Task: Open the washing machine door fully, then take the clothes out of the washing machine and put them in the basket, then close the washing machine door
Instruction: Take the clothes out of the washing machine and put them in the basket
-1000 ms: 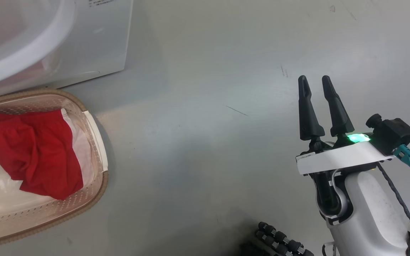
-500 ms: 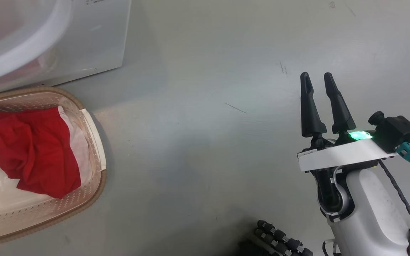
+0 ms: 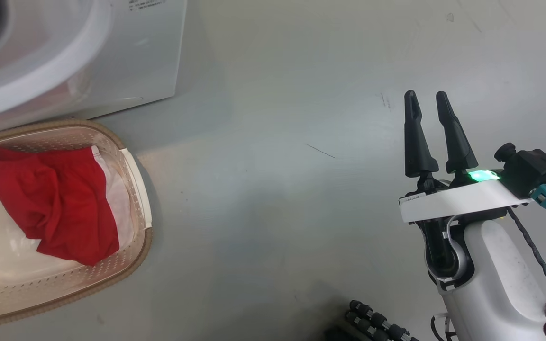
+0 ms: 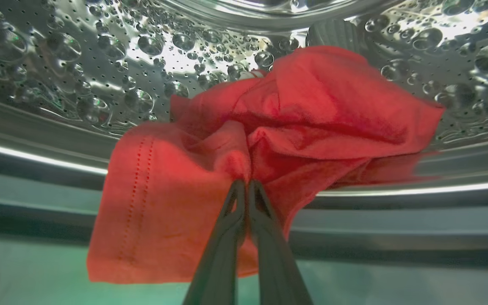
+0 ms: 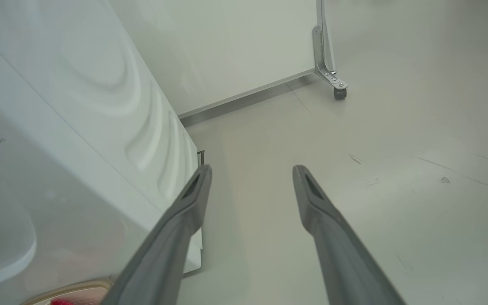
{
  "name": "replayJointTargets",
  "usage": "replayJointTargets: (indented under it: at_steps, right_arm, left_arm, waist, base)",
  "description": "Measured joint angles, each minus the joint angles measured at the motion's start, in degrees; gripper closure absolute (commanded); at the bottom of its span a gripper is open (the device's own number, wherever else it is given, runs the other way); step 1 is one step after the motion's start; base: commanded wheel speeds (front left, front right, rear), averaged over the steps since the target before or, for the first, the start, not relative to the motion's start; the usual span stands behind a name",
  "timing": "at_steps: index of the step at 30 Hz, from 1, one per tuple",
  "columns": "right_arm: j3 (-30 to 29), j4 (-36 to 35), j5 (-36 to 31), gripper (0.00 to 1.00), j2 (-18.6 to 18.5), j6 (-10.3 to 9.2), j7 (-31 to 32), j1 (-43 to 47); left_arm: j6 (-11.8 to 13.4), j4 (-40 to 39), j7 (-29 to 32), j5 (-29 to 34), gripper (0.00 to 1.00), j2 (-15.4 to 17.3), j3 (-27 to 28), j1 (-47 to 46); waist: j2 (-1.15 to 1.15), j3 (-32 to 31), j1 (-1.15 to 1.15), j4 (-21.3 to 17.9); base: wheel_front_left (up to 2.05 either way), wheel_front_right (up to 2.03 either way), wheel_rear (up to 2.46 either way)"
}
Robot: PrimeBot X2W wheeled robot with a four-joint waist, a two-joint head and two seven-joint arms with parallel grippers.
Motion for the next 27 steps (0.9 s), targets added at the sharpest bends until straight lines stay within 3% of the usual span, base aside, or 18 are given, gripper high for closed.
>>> replayJointTargets:
  at_steps: [12,27]
  right_arm:
    - [-0.89,1.27,-1.27,0.0,-0.02,0.0,0.0,-0.71]
    - [-2.02,3.09,-3.57,0.0,-0.12,0.0,0.0,1.38]
  left_arm:
    - [-6.08,5.22,-9.02,-1.66,1.0,-4.48,-2.89,2.98]
    - [-9.16,6.77,-17.72,-1.65,1.0,-11.46,-7.95,11.89]
  waist:
    - [0.0,-5.1,0.0,1.62]
    - [0.0,-12.93,0.0,5.74]
  base:
    - [0.0,0.0,0.0]
    - [0.0,0.0,0.0]
